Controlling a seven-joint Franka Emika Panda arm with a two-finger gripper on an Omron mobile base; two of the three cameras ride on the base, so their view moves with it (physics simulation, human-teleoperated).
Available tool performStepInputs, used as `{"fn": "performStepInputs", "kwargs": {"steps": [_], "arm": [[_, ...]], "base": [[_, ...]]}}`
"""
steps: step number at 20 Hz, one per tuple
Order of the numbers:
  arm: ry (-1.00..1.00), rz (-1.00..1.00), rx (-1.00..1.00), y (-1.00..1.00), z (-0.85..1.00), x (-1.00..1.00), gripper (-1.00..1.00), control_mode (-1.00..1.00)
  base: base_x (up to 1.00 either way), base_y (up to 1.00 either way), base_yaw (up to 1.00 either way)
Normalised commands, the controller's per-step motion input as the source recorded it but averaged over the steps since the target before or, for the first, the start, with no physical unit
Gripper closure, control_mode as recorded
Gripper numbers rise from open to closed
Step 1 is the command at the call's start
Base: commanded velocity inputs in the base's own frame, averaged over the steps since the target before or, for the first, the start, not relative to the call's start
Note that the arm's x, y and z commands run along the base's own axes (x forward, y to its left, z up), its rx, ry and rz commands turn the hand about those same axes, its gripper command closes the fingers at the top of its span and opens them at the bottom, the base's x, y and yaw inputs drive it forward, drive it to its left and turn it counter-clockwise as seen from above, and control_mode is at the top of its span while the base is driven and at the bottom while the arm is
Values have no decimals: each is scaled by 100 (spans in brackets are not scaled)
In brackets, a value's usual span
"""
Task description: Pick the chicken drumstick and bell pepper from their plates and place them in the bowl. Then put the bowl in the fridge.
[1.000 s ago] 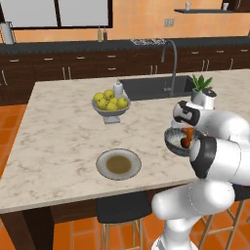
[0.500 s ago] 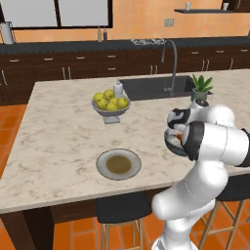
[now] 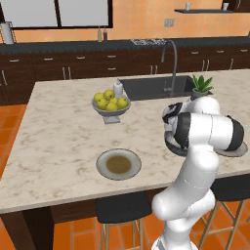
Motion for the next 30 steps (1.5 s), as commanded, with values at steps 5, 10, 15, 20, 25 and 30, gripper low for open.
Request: {"fn": "performStepInputs", "kwargs": {"steps": [5, 10, 15, 20, 25, 30], "arm": [[-3, 0, 0, 0, -3, -40, -100, -100], [-13, 0, 0, 0, 3, -59, -100, -100], [-19, -1, 0, -2, 35, -36, -100, -100], [-3, -20, 0, -7, 49, -51, -100, -100], [0, -34, 1, -17, 60, -58, -100, -100], [8, -32, 10, -27, 46, -52, -100, -100]], "base": [[0, 0, 0], [0, 0, 0], [0, 0, 0], [0, 0, 0], [0, 0, 0], [0, 0, 0]]}}
